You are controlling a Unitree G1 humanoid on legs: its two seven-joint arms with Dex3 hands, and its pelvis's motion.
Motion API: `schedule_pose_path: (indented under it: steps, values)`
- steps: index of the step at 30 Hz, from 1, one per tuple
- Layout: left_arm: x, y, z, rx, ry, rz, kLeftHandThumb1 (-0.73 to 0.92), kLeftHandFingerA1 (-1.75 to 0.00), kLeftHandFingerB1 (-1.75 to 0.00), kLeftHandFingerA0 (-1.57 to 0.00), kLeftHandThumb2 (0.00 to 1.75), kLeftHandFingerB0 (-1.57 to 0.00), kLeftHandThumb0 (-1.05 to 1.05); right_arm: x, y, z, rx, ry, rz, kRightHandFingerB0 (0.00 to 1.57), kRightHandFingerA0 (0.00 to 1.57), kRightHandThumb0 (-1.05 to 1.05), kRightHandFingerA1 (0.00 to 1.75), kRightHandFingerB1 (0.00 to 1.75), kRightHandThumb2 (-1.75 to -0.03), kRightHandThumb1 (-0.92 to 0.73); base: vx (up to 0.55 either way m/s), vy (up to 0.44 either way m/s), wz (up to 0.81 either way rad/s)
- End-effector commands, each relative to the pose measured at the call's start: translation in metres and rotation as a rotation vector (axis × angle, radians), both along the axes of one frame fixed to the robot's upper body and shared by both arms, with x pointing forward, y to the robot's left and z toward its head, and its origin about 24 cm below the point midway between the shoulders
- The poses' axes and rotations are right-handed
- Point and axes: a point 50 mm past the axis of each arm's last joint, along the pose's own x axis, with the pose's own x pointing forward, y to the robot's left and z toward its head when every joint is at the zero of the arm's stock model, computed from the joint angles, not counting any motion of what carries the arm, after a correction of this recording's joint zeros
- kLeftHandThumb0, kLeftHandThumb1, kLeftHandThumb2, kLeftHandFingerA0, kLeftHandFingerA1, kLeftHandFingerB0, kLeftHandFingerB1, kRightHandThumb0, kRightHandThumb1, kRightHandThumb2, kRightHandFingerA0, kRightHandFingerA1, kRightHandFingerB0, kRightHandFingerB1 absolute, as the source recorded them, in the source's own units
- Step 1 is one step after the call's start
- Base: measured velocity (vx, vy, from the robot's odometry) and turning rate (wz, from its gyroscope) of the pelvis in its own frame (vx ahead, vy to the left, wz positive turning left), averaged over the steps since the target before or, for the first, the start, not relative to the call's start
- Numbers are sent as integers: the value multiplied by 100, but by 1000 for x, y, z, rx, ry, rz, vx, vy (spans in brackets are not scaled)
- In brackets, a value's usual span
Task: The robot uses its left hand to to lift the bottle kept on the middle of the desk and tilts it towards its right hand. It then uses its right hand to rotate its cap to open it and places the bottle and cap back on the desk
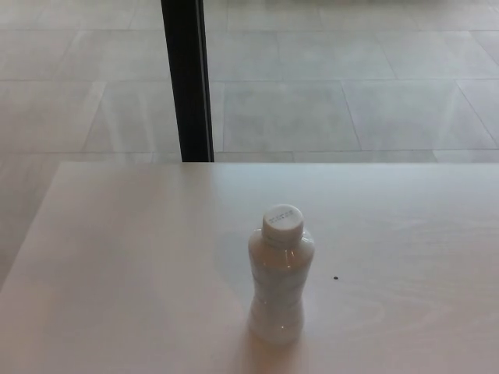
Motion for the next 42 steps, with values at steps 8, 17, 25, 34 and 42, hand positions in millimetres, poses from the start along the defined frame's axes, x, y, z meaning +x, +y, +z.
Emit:
schedule_pose_path:
  steps: [8, 17, 25, 34, 42]
  values:
    - [104, 56, 61, 148, -563, -137, 61, -59, -76, 0, 67, 0, -98, 75, -66, 87, 64, -584, -172, 0, 0, -105, 11, 16, -104, -62, 0, 0, 0]
    - [233, 64, 169, 330, -937, -444, 53, -74, -74, -4, 92, -13, -101, 187, -38, 187, -47, -937, 266, 3, 4, -103, 30, 42, -102, -64, 0, 0, 0]
    - [300, 7, 208, 290, -1107, -690, 22, -57, -51, -5, 90, 0, -40, 237, 56, 203, -19, -958, 706, 0, 0, -87, 23, 17, -114, -67, 0, 0, 0]
    - [325, -69, 227, 105, -1276, -813, 31, -54, -51, -3, 97, 0, -41, 248, 126, 201, 54, -949, 949, 0, 0, -88, 32, 13, -114, -72, 0, 0, 0]
    - [340, -131, 234, 44, -1242, -1080, 53, -40, -33, 0, 97, 0, -75, 257, 160, 190, 154, -899, 1018, 7, 7, -90, 38, 14, -111, -72, 0, 0, 0]
